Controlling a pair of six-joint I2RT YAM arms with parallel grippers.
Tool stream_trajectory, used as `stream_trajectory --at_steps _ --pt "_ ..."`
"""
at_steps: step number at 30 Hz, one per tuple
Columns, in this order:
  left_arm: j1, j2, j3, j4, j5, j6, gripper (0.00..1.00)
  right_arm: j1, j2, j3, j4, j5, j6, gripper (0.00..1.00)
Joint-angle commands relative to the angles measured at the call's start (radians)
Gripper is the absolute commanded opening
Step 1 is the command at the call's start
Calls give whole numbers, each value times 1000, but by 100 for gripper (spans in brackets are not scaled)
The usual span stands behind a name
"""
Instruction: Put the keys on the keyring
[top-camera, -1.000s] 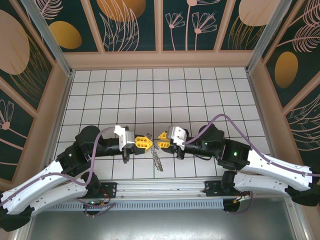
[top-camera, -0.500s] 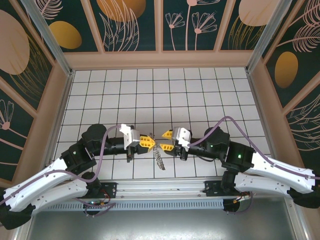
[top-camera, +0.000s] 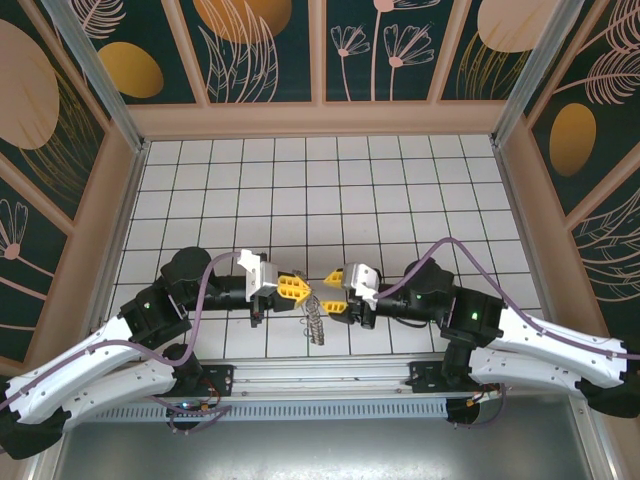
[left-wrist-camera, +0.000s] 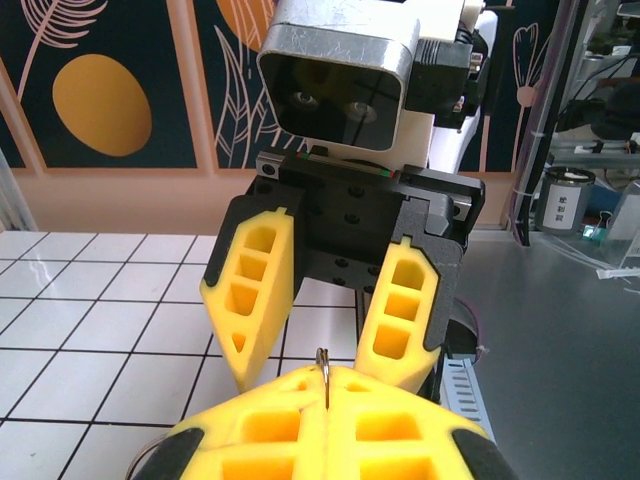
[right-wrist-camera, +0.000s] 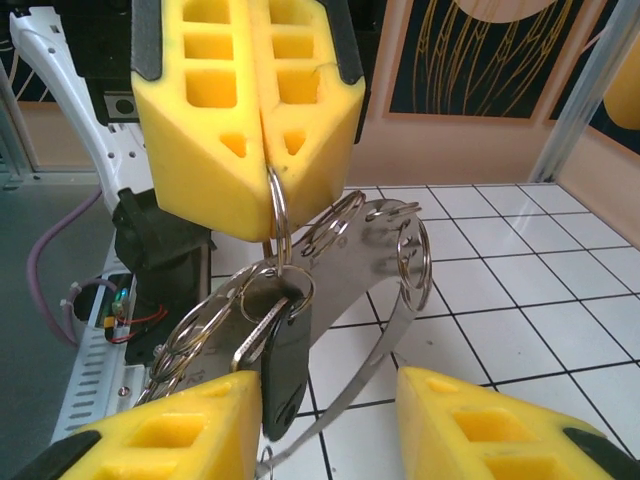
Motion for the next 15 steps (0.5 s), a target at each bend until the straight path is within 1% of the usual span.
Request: stream_trajectory --at_steps 1,6,10,13,15 --pt "-5 -7 37 27 23 -1 0 -4 28 2 37 -48 12 40" --pt "-5 -11 35 27 24 -1 0 -4 49 8 40 -69 10 43" --pt "-5 -13 31 30 25 -2 0 -5 44 4 53 -49 12 43" --pt "-5 -13 25 32 26 -3 0 -5 32 -8 82 -49 6 41" --pt "-6 -15 23 35 26 -5 0 -6 31 -10 91 -51 4 37"
